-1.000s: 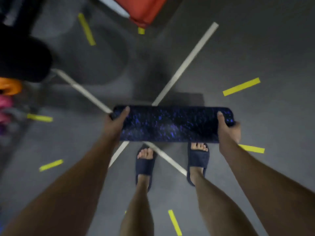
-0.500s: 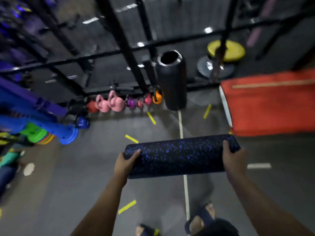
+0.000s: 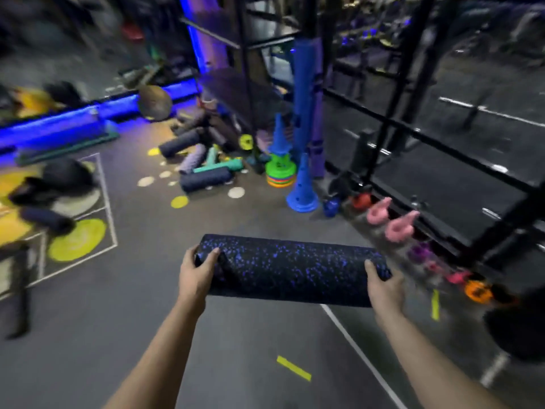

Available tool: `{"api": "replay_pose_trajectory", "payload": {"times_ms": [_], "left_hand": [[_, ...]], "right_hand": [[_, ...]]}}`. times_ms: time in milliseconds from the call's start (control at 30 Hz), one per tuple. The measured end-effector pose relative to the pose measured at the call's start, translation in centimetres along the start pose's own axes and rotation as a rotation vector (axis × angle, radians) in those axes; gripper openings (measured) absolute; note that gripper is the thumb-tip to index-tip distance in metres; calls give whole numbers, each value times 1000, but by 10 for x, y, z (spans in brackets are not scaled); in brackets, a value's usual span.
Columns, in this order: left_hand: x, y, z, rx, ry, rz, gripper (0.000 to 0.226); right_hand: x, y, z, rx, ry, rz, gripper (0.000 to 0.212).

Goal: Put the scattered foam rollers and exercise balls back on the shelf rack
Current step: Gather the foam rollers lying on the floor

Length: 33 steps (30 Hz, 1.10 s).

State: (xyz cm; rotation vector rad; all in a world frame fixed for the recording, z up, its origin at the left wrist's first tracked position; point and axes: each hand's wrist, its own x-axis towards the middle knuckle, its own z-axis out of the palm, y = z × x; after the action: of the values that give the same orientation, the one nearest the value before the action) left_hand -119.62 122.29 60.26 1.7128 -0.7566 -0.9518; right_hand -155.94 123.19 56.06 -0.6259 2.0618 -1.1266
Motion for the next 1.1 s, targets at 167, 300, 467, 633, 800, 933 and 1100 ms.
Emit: {"api": "replay_pose_trajectory", "payload": {"times_ms": [167,300,467,633,800,933,1100], "left_hand": [[63,-1,-94,-93,152,-75,33],[119,-14,-135,-135,176,-152,40],[217,-19,-152,-161,204,-253,70],[343,-4,-146,-196,300,-272,87],[466,34,-140,-349,298,-334,44],[563,49,-142,-428,400,-336,54],[698,62,-149,-462,460,-370,60]], "right_hand": [[-38,-40,113,-37,-115,-52,57],[-34,-69,190,-99,-149,-79,51],[-2,-110,296,-114,-199,-130,42],[56,-164,425,-116,-269,-153,48],[112,-234,547,-135,-317,-147,54],[153,-290,653,-296,-383,-216,81],[195,-364,795,-356,-372,-275,89]]}}
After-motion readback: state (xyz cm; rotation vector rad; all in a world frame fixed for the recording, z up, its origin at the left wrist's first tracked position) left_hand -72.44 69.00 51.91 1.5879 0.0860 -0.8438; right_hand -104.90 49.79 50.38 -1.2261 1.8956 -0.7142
